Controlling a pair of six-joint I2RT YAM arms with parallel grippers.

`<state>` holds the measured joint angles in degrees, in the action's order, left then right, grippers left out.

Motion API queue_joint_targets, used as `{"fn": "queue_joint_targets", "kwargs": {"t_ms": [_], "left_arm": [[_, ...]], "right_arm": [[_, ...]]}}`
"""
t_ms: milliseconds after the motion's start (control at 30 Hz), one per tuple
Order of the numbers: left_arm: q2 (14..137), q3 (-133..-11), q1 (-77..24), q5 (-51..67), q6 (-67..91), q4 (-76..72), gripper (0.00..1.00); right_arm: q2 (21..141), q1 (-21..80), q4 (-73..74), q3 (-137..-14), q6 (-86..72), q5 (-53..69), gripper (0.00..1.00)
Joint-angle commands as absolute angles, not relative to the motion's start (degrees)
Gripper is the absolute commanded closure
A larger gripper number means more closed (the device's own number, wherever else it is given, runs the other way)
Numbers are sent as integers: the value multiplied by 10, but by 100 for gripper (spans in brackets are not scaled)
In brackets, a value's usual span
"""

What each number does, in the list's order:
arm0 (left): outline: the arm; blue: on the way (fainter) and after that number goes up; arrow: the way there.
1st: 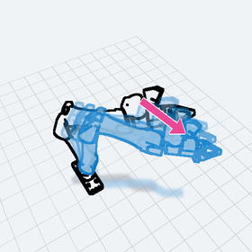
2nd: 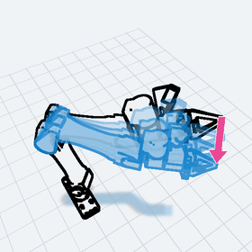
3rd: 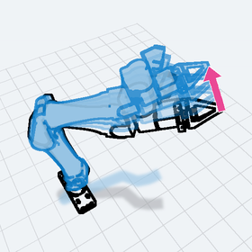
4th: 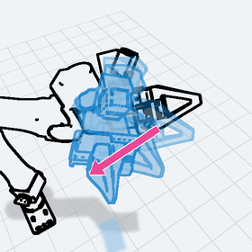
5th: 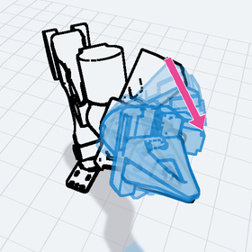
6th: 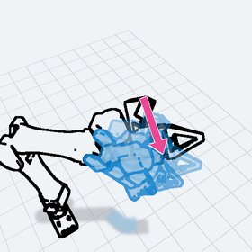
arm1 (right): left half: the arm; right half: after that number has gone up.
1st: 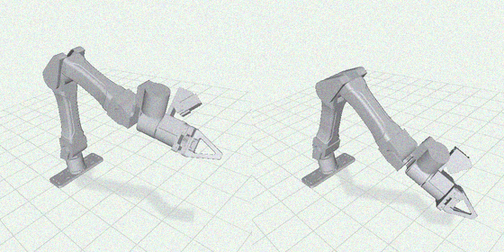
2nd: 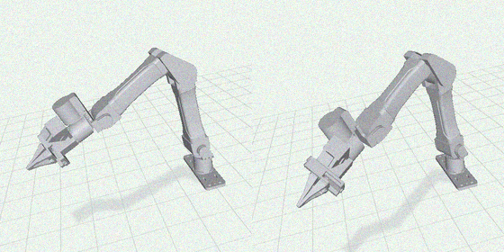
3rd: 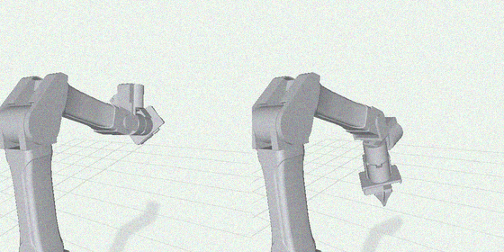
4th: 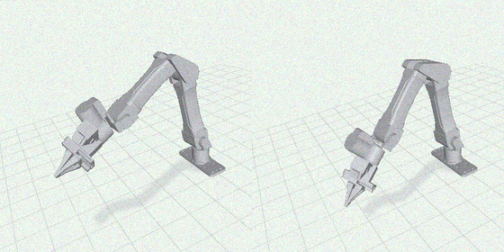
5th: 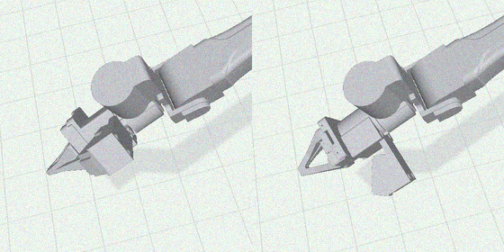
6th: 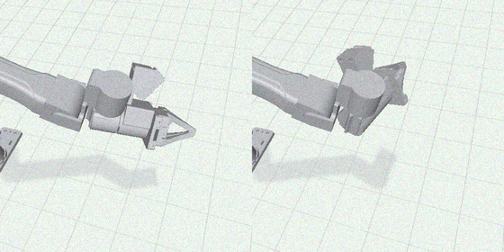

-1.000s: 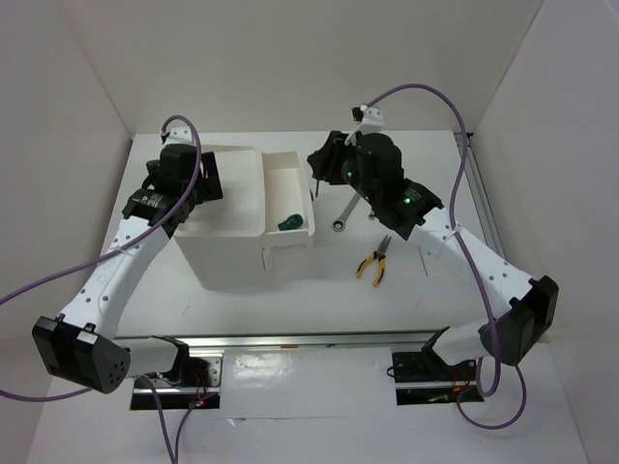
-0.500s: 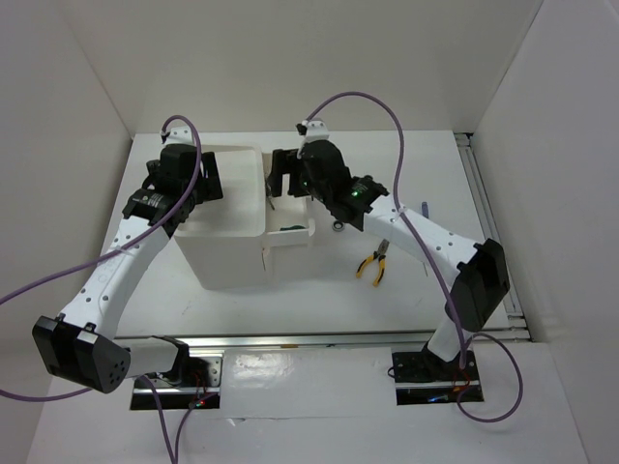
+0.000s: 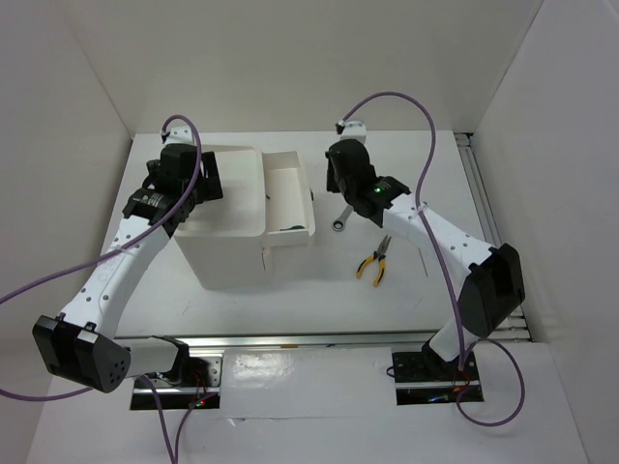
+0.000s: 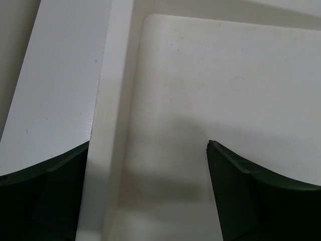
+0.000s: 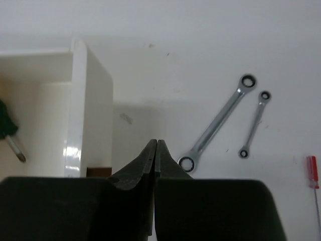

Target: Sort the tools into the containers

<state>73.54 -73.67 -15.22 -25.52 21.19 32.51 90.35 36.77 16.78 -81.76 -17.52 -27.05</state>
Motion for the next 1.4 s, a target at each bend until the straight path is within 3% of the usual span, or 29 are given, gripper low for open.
{"fn": "queue_joint_targets", "kwargs": {"t_ms": [0,100,767,867,933,1033,1133,1233,1333,1367], "left_arm": [[779,-719,-168,-173,215,355,2],[779,-719,-168,-168,215,355,2],[784,-719,-168,-157,215,355,2],[784,-719,-168,-157,215,355,2],[784,-719,-168,-157,215,355,2],[784,-719,-168,-157,215,355,2],[784,-719,-168,-157,215,355,2],[784,-719,-168,-157,215,355,2],[784,-719,-168,-157,215,355,2],[784,-719,-168,-157,215,355,2]], "right_arm": [[908,376,163,-797,-156,-177,100],[932,390,150,-797,-168,-121,100],[1097,497,128,-955,-197,-59,100],[1094,497,122,-952,-217,-59,100],[1075,497,133,-933,-217,-126,99],[1046,492,172,-900,-217,-215,62],[986,447,160,-806,-262,-262,41],[917,375,49,-674,-280,-185,34],[879,293,-130,-529,-300,77,34],[893,258,-266,-481,-338,215,32]]}}
